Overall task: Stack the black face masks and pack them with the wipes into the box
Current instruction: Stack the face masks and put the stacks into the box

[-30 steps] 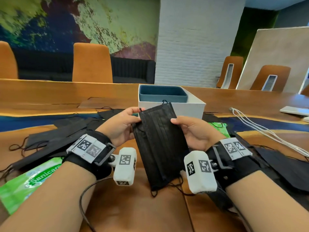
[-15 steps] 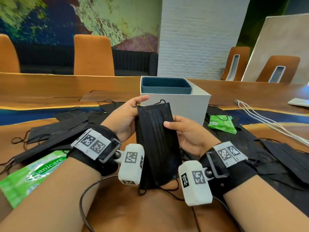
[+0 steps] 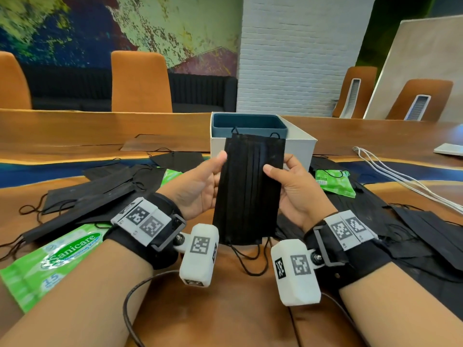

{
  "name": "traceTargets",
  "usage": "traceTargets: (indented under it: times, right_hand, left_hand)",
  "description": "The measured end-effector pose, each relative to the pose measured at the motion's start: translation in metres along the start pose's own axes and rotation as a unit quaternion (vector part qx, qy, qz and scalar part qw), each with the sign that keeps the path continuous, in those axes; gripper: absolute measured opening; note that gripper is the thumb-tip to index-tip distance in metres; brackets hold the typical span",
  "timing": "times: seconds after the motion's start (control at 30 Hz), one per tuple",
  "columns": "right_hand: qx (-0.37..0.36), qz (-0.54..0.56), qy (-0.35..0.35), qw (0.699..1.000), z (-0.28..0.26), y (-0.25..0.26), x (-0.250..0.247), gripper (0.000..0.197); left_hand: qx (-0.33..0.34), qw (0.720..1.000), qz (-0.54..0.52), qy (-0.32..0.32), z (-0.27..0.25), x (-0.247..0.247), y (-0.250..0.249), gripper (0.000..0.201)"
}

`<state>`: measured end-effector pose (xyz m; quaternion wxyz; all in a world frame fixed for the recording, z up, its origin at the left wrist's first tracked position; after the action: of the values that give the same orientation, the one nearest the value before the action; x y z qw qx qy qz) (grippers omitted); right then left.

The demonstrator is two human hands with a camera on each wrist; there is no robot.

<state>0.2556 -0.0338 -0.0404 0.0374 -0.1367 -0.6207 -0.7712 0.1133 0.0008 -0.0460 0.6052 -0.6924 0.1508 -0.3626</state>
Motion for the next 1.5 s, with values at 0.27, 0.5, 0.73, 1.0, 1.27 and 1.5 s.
traceTargets:
  times: [0.27,0.5,0.73,1.0,1.27,1.5]
  right_hand:
    - [-0.003,0.011,-0.028,1.000,0.005,-0.003,-0.006,0.040]
    - [0.015,-0.124,0.010,0.992,0.002,-0.011,0.000,0.017]
    - [-0.019,-0.160,-0.009,0.987,0.002,-0.008,0.010,0.015]
    - [0.008,-0.141,0.007,0.990,0.000,-0.010,0.017,0.022]
    - [-0.034,-0.085,0.021,0.996,-0.001,0.000,0.022,0.035]
    - [-0.005,-0.403,-0.056,0.914,-0.006,0.037,-0.013,0.029]
  left_hand:
    - [-0.018,0.999,0.029,-0.017,0.003,0.005,0.008,0.025]
    - [0.029,0.997,-0.054,-0.049,0.000,-0.010,-0.006,0.027]
    - [0.040,0.999,-0.027,0.002,-0.003,0.014,0.000,0.025]
    - [0.047,0.999,0.000,-0.007,-0.001,0.003,-0.005,0.021]
    - [0.052,0.998,0.036,0.014,-0.005,0.013,-0.004,0.027]
    - [0.032,0.997,0.010,-0.075,0.003,-0.004,0.002,0.019]
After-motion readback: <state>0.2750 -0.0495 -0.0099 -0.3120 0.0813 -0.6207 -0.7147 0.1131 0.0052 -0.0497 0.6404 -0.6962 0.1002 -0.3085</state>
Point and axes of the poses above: each hand's wrist, its own z-axis towards the middle knuckle, its own x-axis out of the palm, y = z × x, the point moved 8 cm from there along z, towards the middle knuckle, and after that the axes turned 8 degrees about -z, right-handed, at the moved point
